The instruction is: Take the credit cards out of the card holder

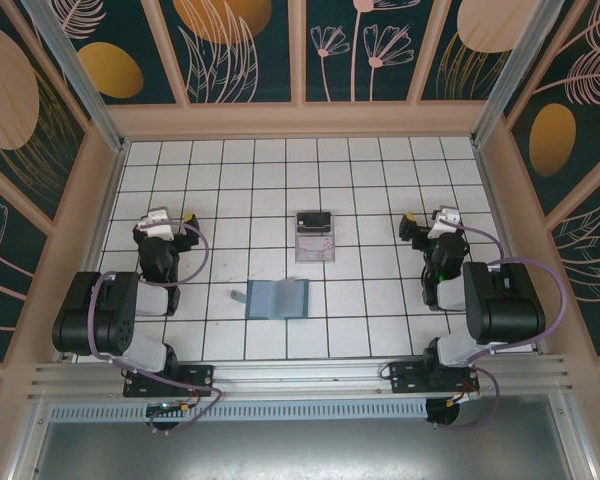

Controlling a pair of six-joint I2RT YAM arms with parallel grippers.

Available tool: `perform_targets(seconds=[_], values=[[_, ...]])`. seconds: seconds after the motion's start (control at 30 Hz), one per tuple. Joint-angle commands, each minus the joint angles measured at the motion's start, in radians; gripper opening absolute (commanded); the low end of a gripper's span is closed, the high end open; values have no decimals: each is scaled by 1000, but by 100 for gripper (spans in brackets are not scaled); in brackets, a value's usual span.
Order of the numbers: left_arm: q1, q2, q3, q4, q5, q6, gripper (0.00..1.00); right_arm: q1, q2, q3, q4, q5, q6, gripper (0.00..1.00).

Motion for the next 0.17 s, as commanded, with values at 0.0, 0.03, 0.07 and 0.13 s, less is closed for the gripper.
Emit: perform_targets(seconds=[0.0, 0.03, 0.07, 0.13], values=[[5, 0, -4, 51, 18, 13, 99, -8, 9, -1, 48, -4, 8, 99], [5, 0, -3, 47, 20, 13, 99, -11, 9, 0, 45, -4, 10, 99], [5, 1, -2, 48, 20, 13, 99, -12, 8, -2, 49, -4, 10, 99], [5, 0, -2, 48, 20, 13, 99, -11, 4, -13, 71, -4, 8, 99]])
